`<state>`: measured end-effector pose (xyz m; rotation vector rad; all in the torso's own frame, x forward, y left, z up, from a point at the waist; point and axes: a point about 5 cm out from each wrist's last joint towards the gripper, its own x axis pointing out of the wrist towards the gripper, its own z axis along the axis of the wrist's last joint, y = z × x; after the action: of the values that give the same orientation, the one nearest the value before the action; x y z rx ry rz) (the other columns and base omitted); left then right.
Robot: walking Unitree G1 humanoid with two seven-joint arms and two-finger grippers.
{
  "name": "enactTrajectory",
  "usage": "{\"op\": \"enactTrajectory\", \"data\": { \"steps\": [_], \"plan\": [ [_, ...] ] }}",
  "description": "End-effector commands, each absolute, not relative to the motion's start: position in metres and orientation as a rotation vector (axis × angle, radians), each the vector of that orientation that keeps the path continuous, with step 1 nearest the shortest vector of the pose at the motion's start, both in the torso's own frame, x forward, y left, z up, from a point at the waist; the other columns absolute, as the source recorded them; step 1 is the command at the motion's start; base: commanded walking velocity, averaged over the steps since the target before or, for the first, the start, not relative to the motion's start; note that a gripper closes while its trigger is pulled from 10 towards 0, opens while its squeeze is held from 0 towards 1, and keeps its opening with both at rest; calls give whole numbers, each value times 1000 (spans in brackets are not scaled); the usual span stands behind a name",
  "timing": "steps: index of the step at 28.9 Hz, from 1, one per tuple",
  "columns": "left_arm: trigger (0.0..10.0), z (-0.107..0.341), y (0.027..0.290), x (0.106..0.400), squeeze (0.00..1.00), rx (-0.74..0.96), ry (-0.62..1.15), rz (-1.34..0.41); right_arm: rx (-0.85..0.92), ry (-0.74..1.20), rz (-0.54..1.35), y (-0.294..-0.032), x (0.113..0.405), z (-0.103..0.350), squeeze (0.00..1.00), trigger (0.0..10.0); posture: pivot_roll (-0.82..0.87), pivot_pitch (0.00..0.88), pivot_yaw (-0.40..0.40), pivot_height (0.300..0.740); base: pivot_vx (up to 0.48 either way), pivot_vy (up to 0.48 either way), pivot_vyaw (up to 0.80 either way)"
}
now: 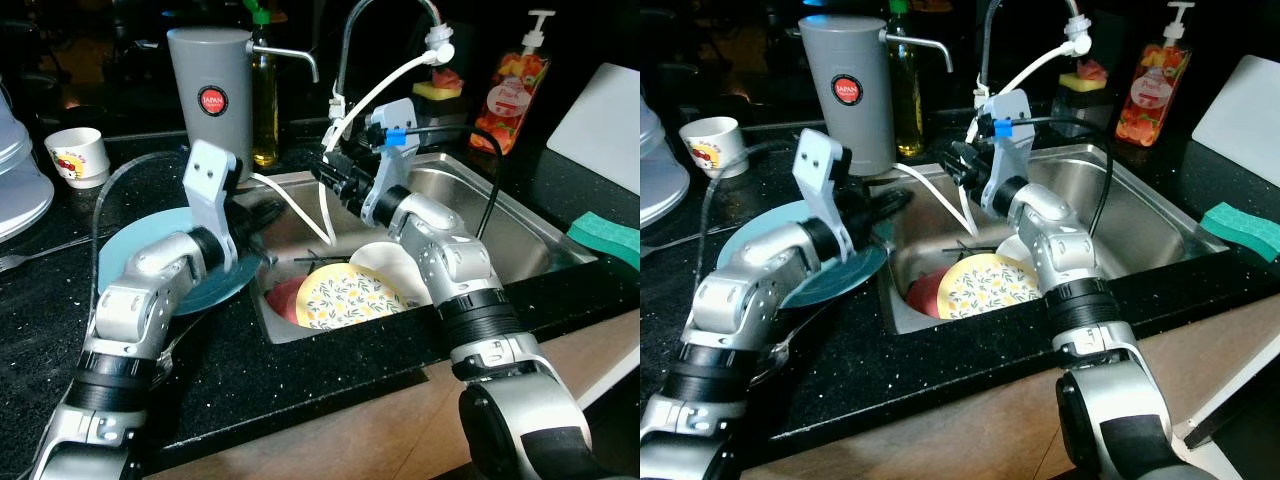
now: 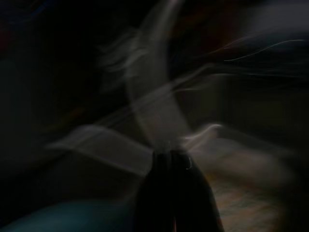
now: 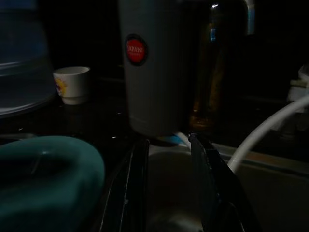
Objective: Kitchen organization
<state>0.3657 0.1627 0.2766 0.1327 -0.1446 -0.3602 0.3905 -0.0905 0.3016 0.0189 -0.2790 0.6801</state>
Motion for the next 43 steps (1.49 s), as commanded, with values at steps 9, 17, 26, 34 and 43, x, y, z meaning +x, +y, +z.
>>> {"op": "enactTrajectory", "data": {
  "steps": [9,17,26,34,43],
  "plan": [
    [10000,250,283,361,0,228,99,295,23,-268,702,-89,391,301,0,10000,82,77,-9,740,0,0,0],
    [10000,235,312,347,1000,140,159,346,50,-223,776,-81,386,294,0,10000,79,65,-12,740,0,0,0],
    [10000,240,316,339,1000,-71,102,307,46,-233,779,-82,385,296,0,10000,79,65,-12,740,0,0,0],
    [10000,227,315,332,1000,-137,196,267,51,-205,804,-81,385,294,0,10000,81,68,-15,740,0,0,0],
    [10000,219,291,331,0,-396,290,55,52,-163,827,-75,385,283,0,10000,84,73,-15,740,0,0,0]
  ]
}}
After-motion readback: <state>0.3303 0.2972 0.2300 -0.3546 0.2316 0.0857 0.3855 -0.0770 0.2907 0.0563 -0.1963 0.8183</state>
